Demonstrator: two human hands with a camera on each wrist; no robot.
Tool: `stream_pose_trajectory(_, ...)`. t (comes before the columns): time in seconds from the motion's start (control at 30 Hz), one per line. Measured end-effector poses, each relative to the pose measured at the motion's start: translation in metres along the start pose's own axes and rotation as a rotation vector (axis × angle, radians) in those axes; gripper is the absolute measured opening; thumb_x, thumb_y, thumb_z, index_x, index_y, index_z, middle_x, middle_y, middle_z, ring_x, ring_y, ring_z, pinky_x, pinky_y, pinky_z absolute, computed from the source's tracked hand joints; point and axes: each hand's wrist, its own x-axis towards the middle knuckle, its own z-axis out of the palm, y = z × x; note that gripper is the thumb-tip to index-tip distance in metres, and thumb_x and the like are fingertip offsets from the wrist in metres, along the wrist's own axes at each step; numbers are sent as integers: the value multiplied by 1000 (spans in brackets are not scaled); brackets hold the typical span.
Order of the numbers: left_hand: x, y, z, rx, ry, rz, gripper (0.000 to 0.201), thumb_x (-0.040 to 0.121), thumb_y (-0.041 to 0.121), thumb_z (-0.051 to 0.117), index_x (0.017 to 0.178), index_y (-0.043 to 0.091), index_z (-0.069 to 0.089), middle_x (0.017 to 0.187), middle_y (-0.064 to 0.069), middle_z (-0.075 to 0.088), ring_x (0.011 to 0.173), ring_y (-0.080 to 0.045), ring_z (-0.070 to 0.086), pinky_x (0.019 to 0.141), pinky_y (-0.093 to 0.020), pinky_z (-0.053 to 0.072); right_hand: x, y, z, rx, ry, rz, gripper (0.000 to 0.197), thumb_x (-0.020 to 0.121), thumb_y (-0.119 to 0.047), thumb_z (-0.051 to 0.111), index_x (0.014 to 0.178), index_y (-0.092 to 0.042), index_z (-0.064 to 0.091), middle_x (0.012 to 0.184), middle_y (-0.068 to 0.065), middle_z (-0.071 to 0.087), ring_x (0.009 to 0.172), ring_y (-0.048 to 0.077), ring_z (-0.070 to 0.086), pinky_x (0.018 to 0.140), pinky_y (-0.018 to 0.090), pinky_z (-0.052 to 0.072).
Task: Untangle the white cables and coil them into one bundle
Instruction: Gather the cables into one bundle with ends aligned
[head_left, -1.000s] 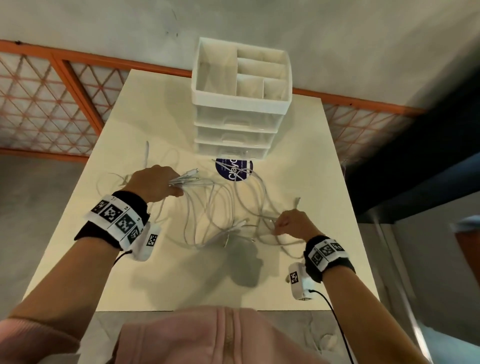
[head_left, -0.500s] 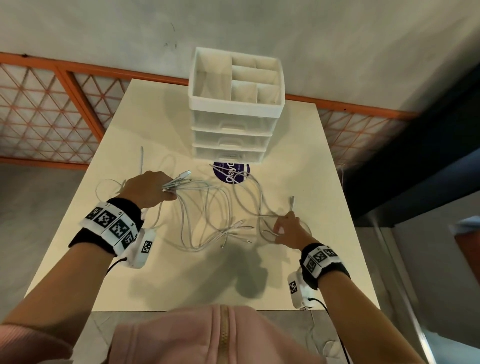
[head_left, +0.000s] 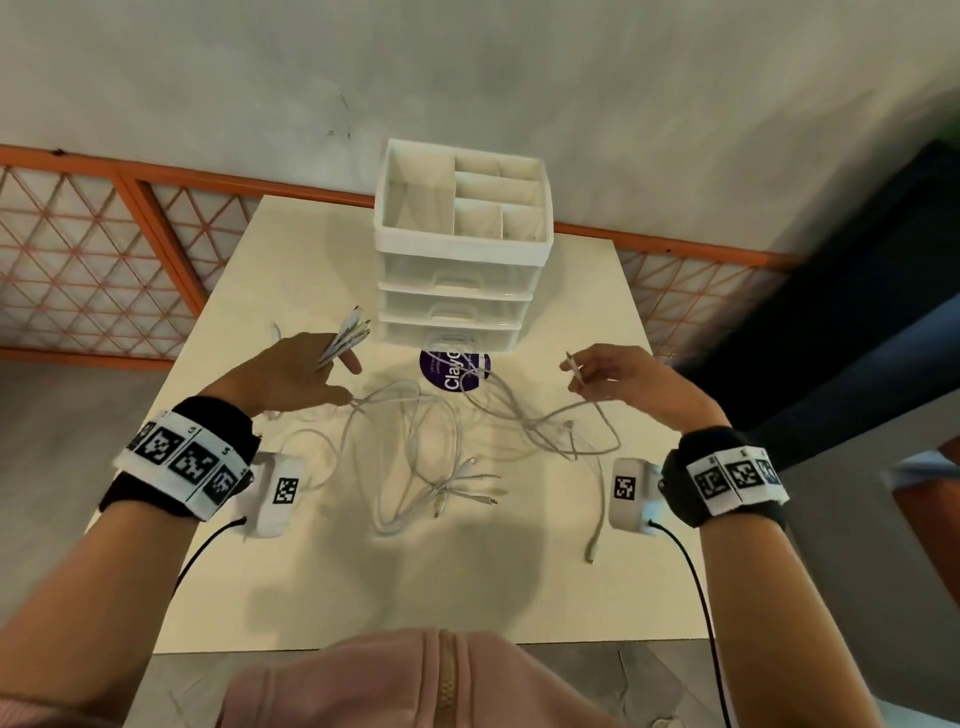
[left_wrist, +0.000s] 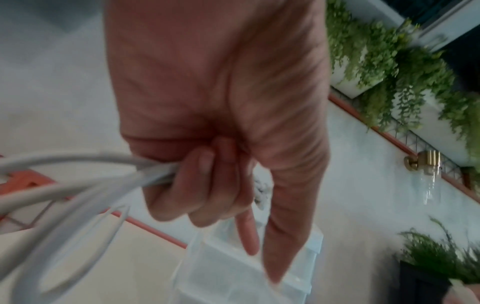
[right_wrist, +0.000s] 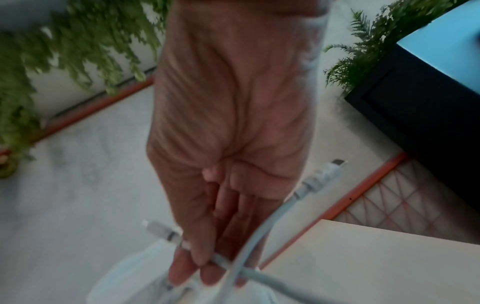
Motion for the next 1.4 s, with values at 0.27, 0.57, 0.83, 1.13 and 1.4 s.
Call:
stream_pose_trajectory(0.27,-4,37,-1,-462,74,165,29,79,33,71,91,11,55,55,3,30,53,-15,30,53,-30,29,19,-87,20,228,73,-294,23,80,6,66,98,-9,62,90,6,66,83,17,66,77,29,58)
stream_pose_trajectory(0.57,-2,54,23,-573,14,324,24,94,33,51,115,22,58,71,-6,41,59,-19,34,56,-29,32,43,-138,97,182,-12,-342,27,79,1,70,97,-6,52,83,7,58,75,22,60,68,33,54)
stream_pose_trajectory(0.83,-1,45,5,-605,256,236,32,101,32,31,79,18,50,71,-4,40,61,-10,40,62,-19,39,50,-103,114,-6,-358,-169,36,97,-43,42,109,-11,51,100,-3,66,101,13,63,87,26,50)
stream_pose_trajectory(1.13,11,16,-15,-868,738,214,29,102,28,28,78,22,42,73,7,48,71,-1,64,68,-18,51,64,6,65,-277,-286,-12,32,98,-31,46,69,-18,52,65,-2,57,65,7,55,71,17,42)
stream_pose_trajectory(1.4,15,14,-24,-837,833,170,25,101,32,35,79,22,44,68,4,37,51,-6,38,52,-24,43,65,37,33,-226,-171,-13,29,95,-18,52,70,-22,67,60,1,59,66,15,58,79,32,47)
